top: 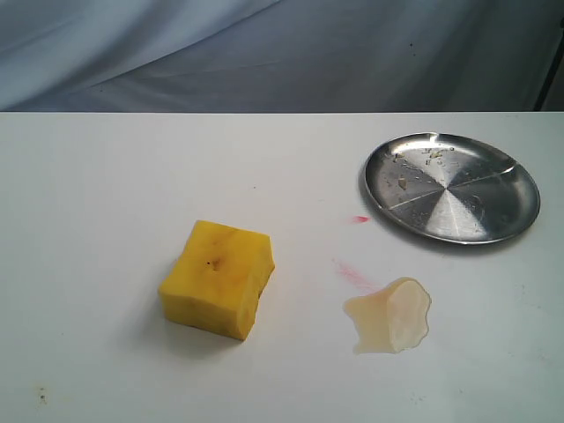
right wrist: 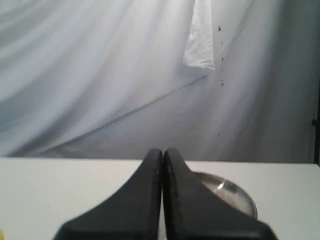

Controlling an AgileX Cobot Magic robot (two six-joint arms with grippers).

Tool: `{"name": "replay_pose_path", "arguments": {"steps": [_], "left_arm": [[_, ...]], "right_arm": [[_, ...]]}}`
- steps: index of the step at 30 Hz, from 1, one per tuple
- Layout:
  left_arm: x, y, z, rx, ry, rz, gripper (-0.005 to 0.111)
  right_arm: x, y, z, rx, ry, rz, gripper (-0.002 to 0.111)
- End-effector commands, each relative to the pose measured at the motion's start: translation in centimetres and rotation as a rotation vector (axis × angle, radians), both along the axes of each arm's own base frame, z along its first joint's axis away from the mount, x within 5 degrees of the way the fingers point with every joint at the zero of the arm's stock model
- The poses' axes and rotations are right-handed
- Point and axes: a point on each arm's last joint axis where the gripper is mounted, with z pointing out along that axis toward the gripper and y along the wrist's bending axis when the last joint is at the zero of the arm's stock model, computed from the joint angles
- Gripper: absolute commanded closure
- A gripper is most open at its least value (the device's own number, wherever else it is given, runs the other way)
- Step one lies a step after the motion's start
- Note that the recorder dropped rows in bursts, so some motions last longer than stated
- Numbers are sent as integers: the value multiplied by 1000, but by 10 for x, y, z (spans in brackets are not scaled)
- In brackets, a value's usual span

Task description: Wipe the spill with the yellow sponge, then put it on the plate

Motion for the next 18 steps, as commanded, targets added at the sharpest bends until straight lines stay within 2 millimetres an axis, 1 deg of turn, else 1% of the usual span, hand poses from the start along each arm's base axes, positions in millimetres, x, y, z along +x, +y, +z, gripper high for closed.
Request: {"name": "replay_pose_path", "arguments": {"steps": [1, 3, 5, 10, 14, 18], "left_arm": [[0, 0, -1, -2, 0, -6, 104], [0, 0, -1, -2, 0, -6, 104], [0, 0, -1, -2, 0, -6, 104], [0, 0, -1, -2, 0, -6, 104], [0, 0, -1, -2, 0, -6, 104], [0, 0, -1, -2, 0, -6, 104]], "right_arm": [[-4, -7, 18, 111, -207, -51, 108], [-6, -9, 25, 131, -283, -67, 108], [-10, -10, 39, 140, -341, -69, 108], [-21, -10, 72, 161, -400, -47, 108], [-32, -8, 98, 146, -387, -14, 108], [-37, -5, 109, 119, -323, 17, 108]]}}
